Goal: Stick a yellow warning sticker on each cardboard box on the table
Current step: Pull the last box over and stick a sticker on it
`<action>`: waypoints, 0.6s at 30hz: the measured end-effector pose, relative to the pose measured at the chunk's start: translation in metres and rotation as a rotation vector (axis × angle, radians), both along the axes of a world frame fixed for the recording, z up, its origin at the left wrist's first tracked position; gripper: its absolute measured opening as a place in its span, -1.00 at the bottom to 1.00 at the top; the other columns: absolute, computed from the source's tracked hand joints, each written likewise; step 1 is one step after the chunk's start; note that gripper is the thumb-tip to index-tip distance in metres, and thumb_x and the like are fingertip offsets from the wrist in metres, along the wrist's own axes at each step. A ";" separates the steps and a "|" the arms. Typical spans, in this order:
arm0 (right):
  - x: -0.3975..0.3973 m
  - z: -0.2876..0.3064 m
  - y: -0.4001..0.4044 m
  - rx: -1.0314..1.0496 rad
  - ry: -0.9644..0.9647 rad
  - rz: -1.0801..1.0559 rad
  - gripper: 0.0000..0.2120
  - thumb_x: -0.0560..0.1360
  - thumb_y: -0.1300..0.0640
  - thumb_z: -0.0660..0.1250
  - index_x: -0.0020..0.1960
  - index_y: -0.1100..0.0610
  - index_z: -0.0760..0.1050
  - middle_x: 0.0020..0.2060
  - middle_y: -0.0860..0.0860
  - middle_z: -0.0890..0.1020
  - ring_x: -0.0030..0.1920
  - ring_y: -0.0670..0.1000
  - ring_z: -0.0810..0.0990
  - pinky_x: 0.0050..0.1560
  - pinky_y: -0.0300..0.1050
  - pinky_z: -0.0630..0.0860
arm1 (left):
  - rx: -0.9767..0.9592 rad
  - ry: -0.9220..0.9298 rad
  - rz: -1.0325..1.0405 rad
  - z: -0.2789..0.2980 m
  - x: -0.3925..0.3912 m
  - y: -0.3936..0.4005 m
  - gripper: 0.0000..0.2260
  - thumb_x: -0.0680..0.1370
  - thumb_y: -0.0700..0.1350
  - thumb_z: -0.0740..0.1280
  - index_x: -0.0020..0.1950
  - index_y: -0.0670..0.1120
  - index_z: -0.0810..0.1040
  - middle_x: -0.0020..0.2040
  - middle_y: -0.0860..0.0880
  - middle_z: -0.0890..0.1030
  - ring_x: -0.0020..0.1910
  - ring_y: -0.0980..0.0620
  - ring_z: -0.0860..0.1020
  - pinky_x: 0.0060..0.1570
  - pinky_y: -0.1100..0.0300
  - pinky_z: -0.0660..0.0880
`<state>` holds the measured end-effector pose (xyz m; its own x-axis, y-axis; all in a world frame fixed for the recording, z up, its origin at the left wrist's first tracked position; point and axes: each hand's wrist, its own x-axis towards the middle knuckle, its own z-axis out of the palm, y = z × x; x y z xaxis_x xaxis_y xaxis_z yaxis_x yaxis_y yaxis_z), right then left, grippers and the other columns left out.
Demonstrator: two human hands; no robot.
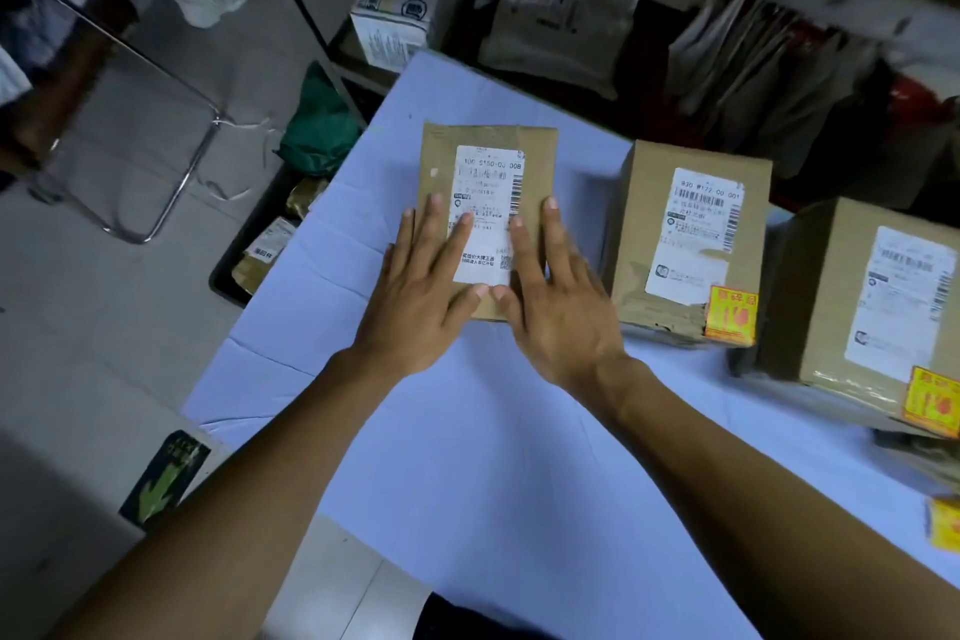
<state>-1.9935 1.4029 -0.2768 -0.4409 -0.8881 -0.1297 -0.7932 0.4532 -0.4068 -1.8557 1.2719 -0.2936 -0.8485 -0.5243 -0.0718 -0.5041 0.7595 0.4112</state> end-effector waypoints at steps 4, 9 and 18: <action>-0.010 -0.005 -0.013 -0.022 -0.145 -0.006 -0.37 0.66 -0.08 0.12 0.63 0.11 0.01 0.61 0.20 -0.10 0.58 0.26 0.09 0.47 0.21 0.29 | 0.122 0.096 0.035 0.003 -0.011 -0.009 -0.39 0.64 0.11 0.19 0.61 -0.11 0.11 0.59 -0.04 -0.12 0.53 0.21 -0.30 0.54 -0.05 -0.06; -0.023 -0.012 -0.031 -0.151 -0.336 -0.246 -0.33 0.63 -0.14 0.18 0.63 0.01 -0.01 0.63 0.11 0.00 0.61 0.09 0.01 0.48 -0.05 0.15 | 0.359 0.202 0.279 0.002 -0.017 -0.027 -0.26 0.51 0.20 0.36 0.59 0.18 0.06 0.64 0.08 -0.03 0.43 0.52 -0.08 0.25 0.55 0.17; -0.025 -0.029 -0.049 -0.115 -1.050 -0.598 -0.19 0.41 -0.38 0.16 0.59 -0.14 0.08 0.45 -0.09 0.45 0.42 0.02 0.43 0.47 0.09 0.30 | 1.087 0.405 0.685 -0.008 -0.034 -0.029 -0.67 0.53 -0.02 0.41 0.29 0.10 0.54 0.13 0.16 0.69 0.11 0.17 0.64 0.07 0.20 0.54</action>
